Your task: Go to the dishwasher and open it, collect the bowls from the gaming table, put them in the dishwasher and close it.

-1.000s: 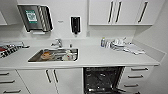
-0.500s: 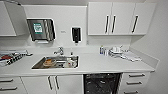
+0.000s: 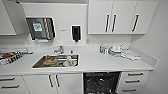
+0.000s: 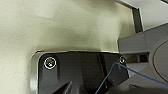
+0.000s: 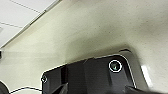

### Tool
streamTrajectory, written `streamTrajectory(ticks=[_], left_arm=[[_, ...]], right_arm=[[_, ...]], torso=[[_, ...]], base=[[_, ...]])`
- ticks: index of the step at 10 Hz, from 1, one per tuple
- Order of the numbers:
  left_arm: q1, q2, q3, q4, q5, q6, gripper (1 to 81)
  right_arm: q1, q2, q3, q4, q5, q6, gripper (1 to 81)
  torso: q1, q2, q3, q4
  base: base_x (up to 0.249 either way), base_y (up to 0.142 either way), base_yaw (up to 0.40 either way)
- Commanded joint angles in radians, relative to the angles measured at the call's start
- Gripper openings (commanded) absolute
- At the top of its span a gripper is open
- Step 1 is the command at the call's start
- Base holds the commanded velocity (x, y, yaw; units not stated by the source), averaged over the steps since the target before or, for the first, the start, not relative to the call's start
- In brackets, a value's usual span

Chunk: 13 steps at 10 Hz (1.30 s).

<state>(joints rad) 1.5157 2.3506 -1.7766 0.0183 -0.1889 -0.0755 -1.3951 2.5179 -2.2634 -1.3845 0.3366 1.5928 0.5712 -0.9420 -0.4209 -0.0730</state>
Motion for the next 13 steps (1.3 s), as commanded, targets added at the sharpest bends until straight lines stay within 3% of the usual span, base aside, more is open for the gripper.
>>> streamTrajectory(ticks=[1,5,6,12,13], left_arm=[[-0.044,-0.03,0.017,0.005,0.045,0.005,81.1],[-0.044,0.018,-0.049,0.003,0.067,0.005,81.1],[-0.044,0.036,-0.075,0.003,0.074,0.005,81.1],[-0.03,0.127,-0.213,0.003,0.088,0.005,81.1],[-0.027,0.142,-0.234,0.003,0.088,0.005,81.1]], right_arm=[[0.064,-0.009,-0.031,-0.033,-0.028,-0.013,81.1],[0.05,0.145,-0.298,-0.057,-0.016,-0.016,81.1],[0.049,0.175,-0.342,-0.064,-0.013,-0.014,81.1],[0.038,0.213,-0.384,-0.084,0.001,-0.017,81.1],[0.037,0.219,-0.393,-0.082,-0.002,-0.017,81.1]], torso=[[-0.062,0.096,0.0,0.0],[-0.154,0.238,0.0,0.0],[-0.177,0.275,0.055,0.0],[-0.304,0.472,0.203,0.0],[-0.327,0.507,0.198,0.0]], base=[[0.0,0.0,0.0],[0.0,0.0,0.0],[0.0,0.0,0.0],[0.0,0.0,0.0],[0.0,0.0,0.0]])
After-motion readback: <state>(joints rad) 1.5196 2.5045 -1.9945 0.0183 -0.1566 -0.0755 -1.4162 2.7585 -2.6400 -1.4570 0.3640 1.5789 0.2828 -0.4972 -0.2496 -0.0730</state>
